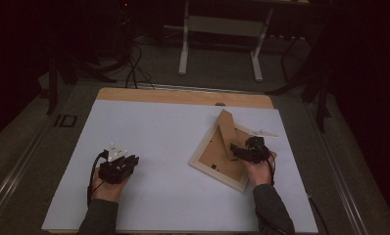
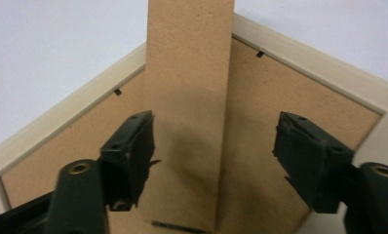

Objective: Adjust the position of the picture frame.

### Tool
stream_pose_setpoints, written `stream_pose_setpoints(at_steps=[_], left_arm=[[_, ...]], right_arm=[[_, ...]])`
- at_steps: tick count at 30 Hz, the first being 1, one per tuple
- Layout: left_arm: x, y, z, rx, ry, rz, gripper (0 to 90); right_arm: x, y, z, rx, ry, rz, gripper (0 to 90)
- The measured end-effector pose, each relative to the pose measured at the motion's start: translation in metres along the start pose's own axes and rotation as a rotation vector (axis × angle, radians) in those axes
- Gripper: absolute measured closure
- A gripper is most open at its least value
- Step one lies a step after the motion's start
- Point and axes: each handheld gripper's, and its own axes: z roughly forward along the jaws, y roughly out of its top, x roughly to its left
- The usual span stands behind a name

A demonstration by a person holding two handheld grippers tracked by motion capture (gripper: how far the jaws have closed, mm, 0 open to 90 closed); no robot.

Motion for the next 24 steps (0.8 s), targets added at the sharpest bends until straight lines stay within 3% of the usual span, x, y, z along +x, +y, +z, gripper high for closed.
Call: stream_pose_setpoints(at_steps=[13,24], left_arm=[[0.007,-0.002,-0.003,-0.003,0.018,-0.038,77.0],[0.006,-0.004,0.000,0.011,0.020,-0.033,76.1]], right_arm=[[0.017,0.009,0.022,0.047,-0.031,-0.011,25.8],[0.020,0.007,0.036,0.077,-0.056,0.004,27.9]])
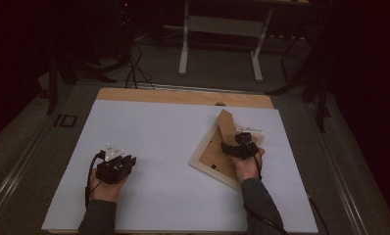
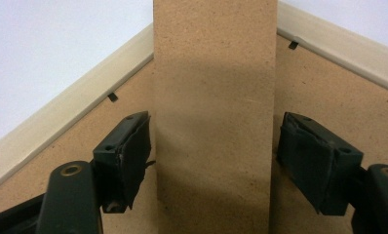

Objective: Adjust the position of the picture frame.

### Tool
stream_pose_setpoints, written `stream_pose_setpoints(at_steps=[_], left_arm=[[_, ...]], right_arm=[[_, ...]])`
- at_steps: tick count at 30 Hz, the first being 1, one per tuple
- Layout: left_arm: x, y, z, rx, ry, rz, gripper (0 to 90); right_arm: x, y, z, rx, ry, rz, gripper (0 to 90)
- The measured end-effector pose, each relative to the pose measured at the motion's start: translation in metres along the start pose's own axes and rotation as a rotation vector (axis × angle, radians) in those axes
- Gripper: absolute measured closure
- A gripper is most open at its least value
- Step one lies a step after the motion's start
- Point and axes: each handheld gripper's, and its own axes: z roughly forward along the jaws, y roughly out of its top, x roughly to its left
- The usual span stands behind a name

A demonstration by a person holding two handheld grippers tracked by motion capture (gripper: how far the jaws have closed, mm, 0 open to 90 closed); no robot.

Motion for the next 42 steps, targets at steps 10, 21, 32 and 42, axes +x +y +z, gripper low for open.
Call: stream_pose_setpoints(at_steps=[10,21,32,42], left_arm=[[0.0016,-0.0006,-0.0006,0.000,0.000,-0.008,76.1],[0.0015,-0.0009,0.0000,0.001,0.000,-0.009,76.1],[0.0020,-0.0010,0.0000,0.001,0.002,-0.010,76.2],[0.0004,-0.0014,0.0011,0.004,0.003,-0.004,76.1]], right_arm=[[0.0026,-0.0006,-0.0005,-0.011,0.001,-0.028,42.6],[0.0008,-0.0009,-0.0013,-0.016,0.014,-0.036,43.0],[-0.0001,-0.0002,-0.0026,-0.020,0.021,-0.048,43.1],[0.0002,-0.0006,-0.0040,-0.029,0.019,-0.047,43.1]])
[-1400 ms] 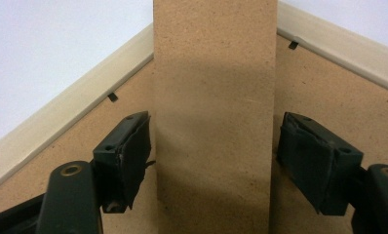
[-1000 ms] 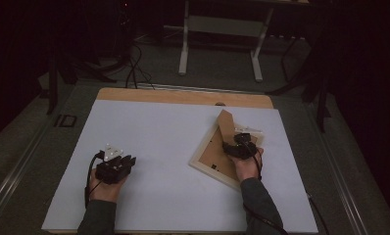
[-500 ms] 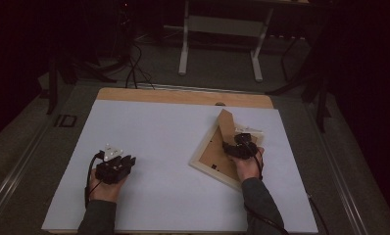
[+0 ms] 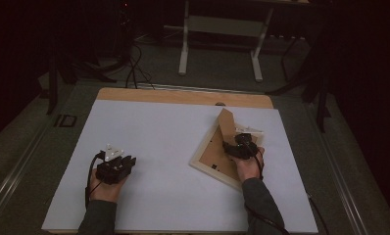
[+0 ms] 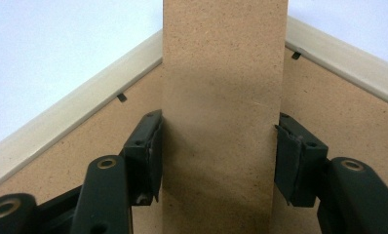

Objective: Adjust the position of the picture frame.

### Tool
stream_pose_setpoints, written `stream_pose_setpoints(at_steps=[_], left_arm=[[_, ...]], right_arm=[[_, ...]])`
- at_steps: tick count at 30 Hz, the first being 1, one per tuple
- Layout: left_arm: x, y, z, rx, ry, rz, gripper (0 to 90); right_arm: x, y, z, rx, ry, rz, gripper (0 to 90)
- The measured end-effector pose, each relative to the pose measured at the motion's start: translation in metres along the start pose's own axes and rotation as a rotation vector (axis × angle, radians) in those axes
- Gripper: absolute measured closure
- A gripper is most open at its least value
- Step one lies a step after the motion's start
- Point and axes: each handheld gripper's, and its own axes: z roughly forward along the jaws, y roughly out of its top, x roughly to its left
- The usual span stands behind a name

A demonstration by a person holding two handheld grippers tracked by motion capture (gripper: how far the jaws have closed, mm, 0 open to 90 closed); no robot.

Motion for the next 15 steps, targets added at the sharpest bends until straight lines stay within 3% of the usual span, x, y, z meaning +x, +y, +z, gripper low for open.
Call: stream_pose_setpoints(at_steps=[15], left_arm=[[-0.011,0.001,0.004,0.014,-0.020,0.033,76.1]], right_arm=[[0.006,0.001,-0.002,-0.013,0.014,-0.002,43.1]])
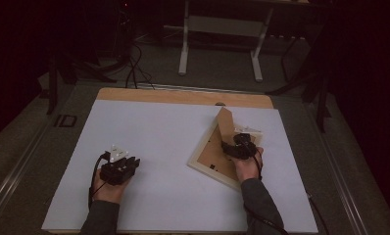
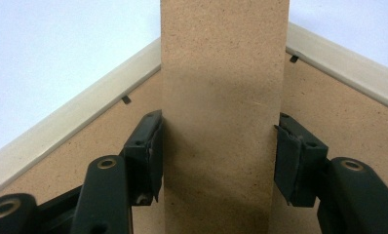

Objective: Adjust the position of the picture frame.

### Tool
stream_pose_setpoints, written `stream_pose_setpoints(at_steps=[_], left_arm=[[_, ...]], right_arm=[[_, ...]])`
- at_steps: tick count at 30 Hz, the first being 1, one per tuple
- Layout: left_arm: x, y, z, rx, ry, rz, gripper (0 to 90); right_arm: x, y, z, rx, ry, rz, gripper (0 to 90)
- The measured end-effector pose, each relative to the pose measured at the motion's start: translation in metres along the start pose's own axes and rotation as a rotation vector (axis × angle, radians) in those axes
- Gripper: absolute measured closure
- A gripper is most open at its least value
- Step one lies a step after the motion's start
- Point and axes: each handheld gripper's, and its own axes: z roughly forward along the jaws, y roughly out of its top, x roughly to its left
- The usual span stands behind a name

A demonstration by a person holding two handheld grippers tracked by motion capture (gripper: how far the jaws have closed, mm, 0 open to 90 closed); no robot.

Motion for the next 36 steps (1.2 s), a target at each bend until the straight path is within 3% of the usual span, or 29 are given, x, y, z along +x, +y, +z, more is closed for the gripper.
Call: stream_pose_setpoints(at_steps=[8,23,36], left_arm=[[-0.007,0.001,0.003,0.010,-0.021,0.026,76.1],[-0.007,0.001,0.003,0.008,-0.022,0.023,76.1],[-0.007,0.001,0.002,0.006,-0.024,0.022,76.1]], right_arm=[[0.012,0.001,0.004,0.006,0.042,-0.047,43.2],[0.022,0.003,0.006,0.014,0.076,-0.091,43.2],[0.038,0.005,0.009,0.014,0.142,-0.167,43.2]])
